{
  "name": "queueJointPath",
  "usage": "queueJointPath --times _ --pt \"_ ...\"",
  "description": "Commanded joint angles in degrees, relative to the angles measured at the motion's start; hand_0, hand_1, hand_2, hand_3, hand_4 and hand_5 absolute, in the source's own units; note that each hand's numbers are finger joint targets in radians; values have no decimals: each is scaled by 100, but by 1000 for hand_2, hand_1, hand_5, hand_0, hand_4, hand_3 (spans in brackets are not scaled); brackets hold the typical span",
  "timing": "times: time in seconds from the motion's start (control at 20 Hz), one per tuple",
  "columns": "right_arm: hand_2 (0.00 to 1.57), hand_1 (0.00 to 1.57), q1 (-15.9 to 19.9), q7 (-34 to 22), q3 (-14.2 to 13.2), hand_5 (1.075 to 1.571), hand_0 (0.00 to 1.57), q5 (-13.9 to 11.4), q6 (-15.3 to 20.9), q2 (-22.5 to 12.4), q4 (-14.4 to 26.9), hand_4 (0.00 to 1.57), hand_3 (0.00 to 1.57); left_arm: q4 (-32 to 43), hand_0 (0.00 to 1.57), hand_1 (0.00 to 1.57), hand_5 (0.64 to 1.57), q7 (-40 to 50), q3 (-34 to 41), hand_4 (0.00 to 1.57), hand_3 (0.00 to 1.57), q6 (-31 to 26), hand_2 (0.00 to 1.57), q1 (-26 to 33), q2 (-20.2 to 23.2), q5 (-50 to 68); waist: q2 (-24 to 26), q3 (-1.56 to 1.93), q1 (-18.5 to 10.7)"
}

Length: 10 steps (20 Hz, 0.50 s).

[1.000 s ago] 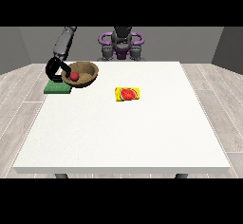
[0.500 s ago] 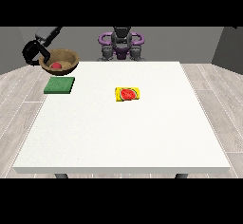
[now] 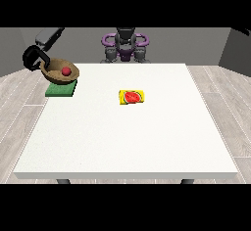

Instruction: Pick the cup and pour the ball into the bowl, then pick the bowl and place it on the pad

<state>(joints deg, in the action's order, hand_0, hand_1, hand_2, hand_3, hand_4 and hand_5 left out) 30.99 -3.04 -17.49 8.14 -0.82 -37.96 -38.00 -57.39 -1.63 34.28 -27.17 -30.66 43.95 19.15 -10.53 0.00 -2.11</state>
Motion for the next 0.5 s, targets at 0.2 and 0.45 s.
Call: queueJointPath --times 0.2,0.45 --pt "1571 1571 253 41 -216 1571 1571 206 287 435 215 1032 532 142 0 0 1555 -314 -35 1207 0 -247 0 44 63 130 -261 0 -214" --pt "1571 1571 178 122 -431 1571 1571 450 183 529 343 992 600 132 0 0 1558 -308 -33 1199 0 111 0 47 106 19 -83 0 37"
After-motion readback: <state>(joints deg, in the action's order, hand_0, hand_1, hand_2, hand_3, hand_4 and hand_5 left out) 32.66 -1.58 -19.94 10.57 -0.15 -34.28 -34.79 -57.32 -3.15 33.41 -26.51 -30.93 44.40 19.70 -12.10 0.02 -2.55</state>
